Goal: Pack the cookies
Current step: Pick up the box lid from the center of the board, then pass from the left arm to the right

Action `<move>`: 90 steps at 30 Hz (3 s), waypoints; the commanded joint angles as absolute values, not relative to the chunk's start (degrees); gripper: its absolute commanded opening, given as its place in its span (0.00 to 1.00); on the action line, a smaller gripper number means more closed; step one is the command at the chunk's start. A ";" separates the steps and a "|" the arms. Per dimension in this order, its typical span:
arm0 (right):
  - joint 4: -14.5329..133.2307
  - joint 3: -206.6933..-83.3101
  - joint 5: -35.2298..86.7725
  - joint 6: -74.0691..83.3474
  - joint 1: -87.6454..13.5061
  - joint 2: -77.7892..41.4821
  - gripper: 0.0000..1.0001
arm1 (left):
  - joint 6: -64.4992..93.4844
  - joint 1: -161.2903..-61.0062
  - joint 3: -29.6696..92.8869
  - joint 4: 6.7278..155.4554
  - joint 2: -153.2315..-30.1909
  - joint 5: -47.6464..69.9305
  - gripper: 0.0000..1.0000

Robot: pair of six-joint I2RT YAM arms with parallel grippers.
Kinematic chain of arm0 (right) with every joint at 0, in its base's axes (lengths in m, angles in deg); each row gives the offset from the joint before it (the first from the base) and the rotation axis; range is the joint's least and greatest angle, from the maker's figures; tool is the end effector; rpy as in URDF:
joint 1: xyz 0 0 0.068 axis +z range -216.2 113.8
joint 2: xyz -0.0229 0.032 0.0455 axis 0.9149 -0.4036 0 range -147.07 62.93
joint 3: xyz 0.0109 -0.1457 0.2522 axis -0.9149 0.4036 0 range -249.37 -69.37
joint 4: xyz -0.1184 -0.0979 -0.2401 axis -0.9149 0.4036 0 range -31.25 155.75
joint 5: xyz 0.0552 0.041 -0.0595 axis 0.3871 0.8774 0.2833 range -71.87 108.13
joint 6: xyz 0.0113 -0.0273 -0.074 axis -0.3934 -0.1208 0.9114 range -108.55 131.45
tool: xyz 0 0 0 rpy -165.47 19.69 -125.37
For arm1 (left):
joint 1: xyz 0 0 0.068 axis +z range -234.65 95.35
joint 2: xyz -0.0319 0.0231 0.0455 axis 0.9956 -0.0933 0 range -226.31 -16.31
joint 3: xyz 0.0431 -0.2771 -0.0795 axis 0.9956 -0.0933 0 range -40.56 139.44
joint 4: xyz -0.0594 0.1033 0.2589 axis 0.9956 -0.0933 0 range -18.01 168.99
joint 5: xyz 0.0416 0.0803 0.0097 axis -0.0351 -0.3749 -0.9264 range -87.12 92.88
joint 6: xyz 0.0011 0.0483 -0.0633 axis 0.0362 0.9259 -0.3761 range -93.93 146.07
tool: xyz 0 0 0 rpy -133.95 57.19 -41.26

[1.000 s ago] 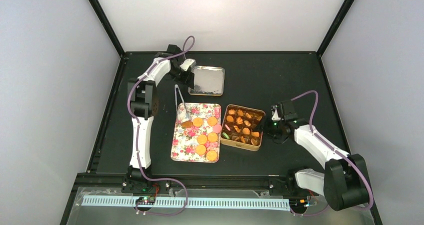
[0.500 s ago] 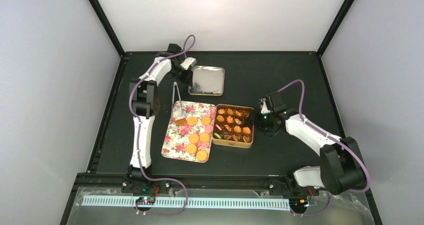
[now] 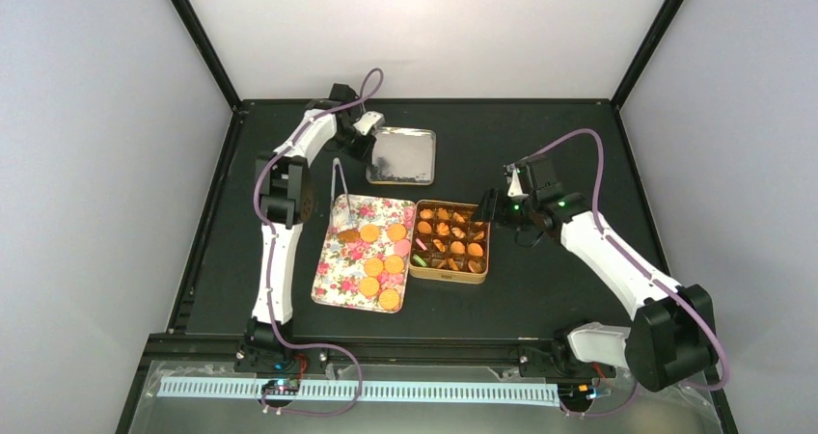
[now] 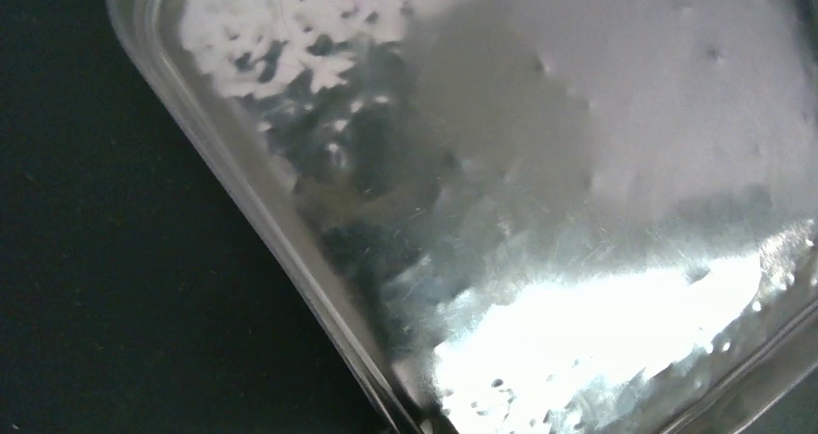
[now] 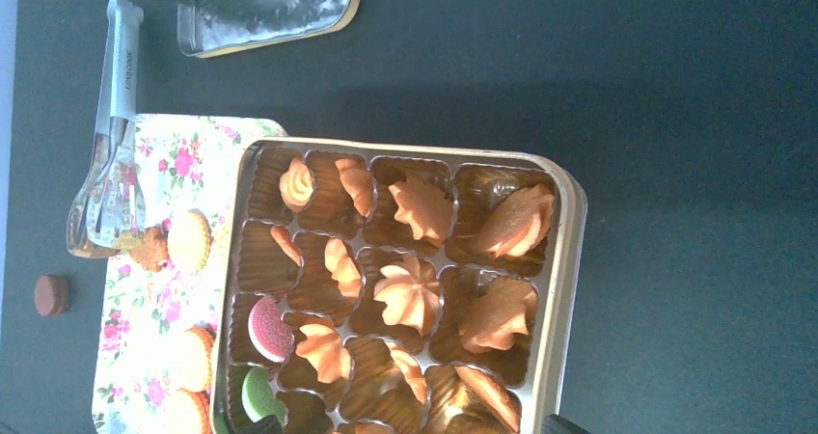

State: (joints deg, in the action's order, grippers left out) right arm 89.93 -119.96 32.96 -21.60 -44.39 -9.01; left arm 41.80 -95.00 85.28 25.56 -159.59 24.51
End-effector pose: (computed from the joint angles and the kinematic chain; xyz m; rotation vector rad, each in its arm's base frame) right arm 0.2636 0.1243 0.2290 0.1400 2.5871 0.7035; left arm 0.5541 -0.1269 0.1290 0.7067 2.6586 -0.5029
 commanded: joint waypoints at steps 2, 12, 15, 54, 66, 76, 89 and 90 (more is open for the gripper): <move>92.87 -121.31 29.69 -19.54 -44.61 -6.67 0.71 | 41.75 -96.13 89.21 21.70 -162.04 22.85 0.02; 87.12 -121.05 34.24 -18.52 -49.67 -7.17 0.74 | 42.85 -97.15 92.85 20.46 -155.89 18.39 0.01; 85.59 -121.46 35.31 -18.38 -50.02 -8.70 0.74 | 45.23 -98.53 93.10 21.36 -153.30 13.35 0.02; 46.36 -117.05 73.94 -14.44 -49.92 -1.13 0.72 | 97.15 -121.19 55.36 36.76 -95.78 16.16 0.02; 46.84 -116.19 71.31 -12.12 -44.55 -3.96 0.63 | 94.22 -123.59 53.68 33.27 -92.47 18.00 0.02; 42.97 -114.55 71.68 -16.91 -43.87 -1.31 0.07 | 92.75 -123.79 53.75 32.56 -91.63 18.61 0.02; 71.48 -123.91 47.22 -0.90 -43.60 4.12 0.01 | 72.47 -122.76 63.30 22.79 -97.22 19.68 0.98; 73.96 -125.00 43.86 0.72 -43.34 4.46 0.01 | 69.76 -121.61 64.90 20.92 -98.17 21.61 0.99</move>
